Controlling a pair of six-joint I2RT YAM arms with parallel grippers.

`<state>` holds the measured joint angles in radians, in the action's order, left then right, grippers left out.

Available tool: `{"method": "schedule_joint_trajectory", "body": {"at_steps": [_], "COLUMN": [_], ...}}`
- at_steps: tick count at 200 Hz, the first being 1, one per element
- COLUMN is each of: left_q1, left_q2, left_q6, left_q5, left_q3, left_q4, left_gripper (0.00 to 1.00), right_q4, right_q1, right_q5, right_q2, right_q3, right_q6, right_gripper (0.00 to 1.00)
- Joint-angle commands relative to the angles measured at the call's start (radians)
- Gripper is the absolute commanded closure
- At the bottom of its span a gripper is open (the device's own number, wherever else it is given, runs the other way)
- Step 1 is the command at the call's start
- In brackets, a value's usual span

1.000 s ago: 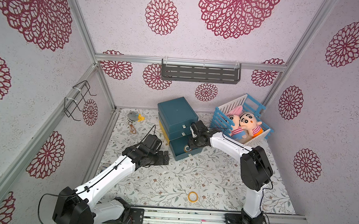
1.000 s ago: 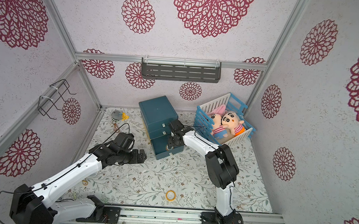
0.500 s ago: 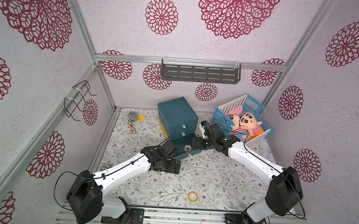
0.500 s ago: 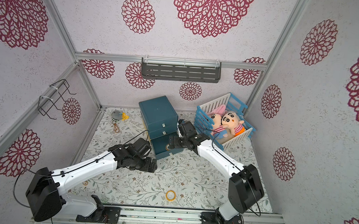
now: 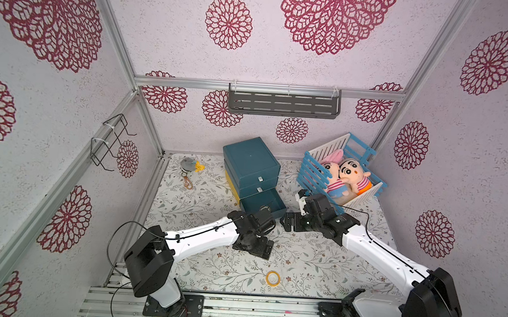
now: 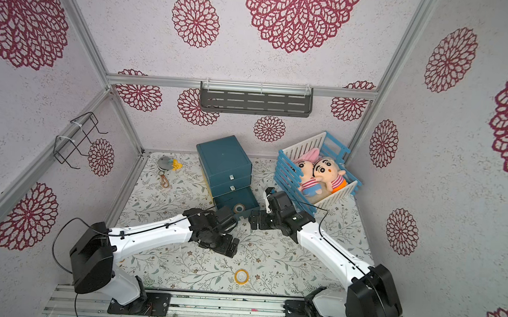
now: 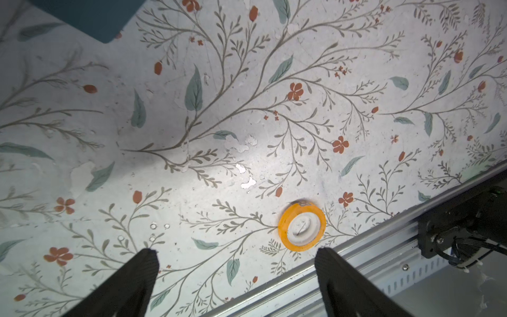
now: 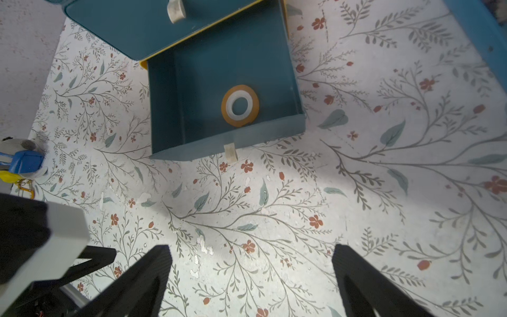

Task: Place the transparent tape into the drawer according to color
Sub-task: Place the tape in the drawer, then pick up the tape at the center of the board.

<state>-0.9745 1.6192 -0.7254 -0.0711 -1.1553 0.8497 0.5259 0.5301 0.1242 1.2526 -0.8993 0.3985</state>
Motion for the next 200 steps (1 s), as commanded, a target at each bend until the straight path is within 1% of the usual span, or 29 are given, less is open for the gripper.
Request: {"method": "schedule_joint_trajectory", "body": {"at_steps": [1,56,82,106,120,136,177,200], "left_q1": [-0.031,-0.108,-0.141,-0.171,-0.183,-0.192,-0.208,-0.213], "left_q2": [0.04,0.123,0.149,0.165,0.164,0.159,0.192,0.211], "left_q6": [-0.045,-0.072,-0.083,-0.092,-0.102,-0.117,-0.133,-0.129], "left_q5": [-0.012,-0.032,-0.059,-0.061,-0.057,-0.057,-0.072,-0.057], "left_q3": [-0.022,-0.042,-0.04,-0.041,-0.032,-0.015,-0.01,-0.02], "left_q4": [-0.023,-0.062,-0.087,-0.082,-0.074,-0.077,-0.088,-0.068], "left_gripper": [0.05,0.13,0.19,0.22,0.23,0.25,0.29,0.32], "right_q4": [-0.016,0.009,0.01,0.001,-0.006,-0.001,0.012,0.009], "right_q1": [-0.023,-0.075,-0.099,-0.116,-0.122,-0.124,-0.143,-0.148], "right_q5": [0.02,0.044,0.067,0.126,0.174,0.194,0.203,0.206], "right_q2": [-0.067,-0.141,-0.164,-0.181,-0.198,-0.213,-0.227,-0.223], "right_q3": [0.031,0.111,0.146,0.187,0.205,0.214,0.217,0.215], "right_q6": [0.025,0.022,0.02,0.024,0.024,0.025,0.014,0.019], "right_gripper": [0.01,0.01,0.01,0.01,0.01,0.01,0.01,0.01]}}
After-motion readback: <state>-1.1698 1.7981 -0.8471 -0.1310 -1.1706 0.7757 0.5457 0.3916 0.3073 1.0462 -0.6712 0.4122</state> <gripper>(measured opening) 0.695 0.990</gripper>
